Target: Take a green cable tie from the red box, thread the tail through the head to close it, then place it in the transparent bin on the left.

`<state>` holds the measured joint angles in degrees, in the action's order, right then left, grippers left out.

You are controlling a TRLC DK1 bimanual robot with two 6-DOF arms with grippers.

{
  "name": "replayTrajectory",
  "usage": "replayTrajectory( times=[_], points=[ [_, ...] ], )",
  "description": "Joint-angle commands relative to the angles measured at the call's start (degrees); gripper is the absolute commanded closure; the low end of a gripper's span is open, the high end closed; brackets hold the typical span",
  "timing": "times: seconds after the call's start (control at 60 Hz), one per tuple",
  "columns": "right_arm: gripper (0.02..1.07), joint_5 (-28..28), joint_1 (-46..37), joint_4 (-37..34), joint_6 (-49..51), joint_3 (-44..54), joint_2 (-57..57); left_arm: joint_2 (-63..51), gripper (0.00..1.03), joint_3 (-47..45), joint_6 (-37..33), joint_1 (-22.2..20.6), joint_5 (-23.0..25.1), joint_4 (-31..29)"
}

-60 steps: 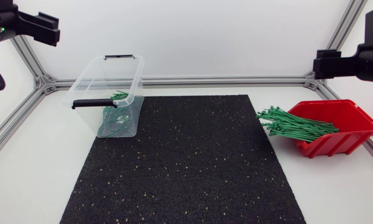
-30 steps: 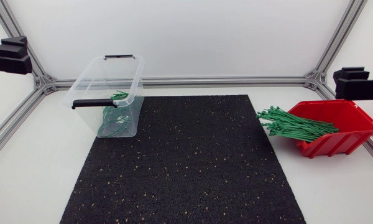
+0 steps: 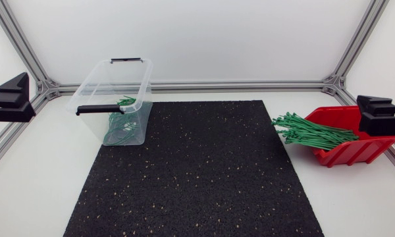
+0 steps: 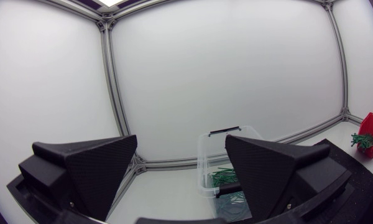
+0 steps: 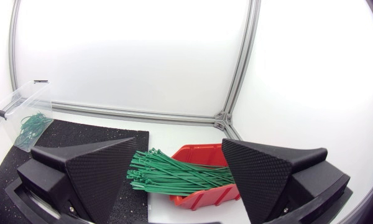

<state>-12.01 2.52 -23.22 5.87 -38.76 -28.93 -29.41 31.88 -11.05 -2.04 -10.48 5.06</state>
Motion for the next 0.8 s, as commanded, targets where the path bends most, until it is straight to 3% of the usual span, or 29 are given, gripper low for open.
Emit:
replayTrajectory(
  times=[0.0,0.783],
  points=[
    [0.07,0.0,0.4,1.2,0.8,2.2,1.7,3.1,0.04,-2.5,2.8,0.6,0.5,1.8],
    [0.07,1.7,0.4,5.2,-0.2,14.0,13.5,25.7,0.05,-27.6,9.9,1.9,9.0,-4.0]
  ],
)
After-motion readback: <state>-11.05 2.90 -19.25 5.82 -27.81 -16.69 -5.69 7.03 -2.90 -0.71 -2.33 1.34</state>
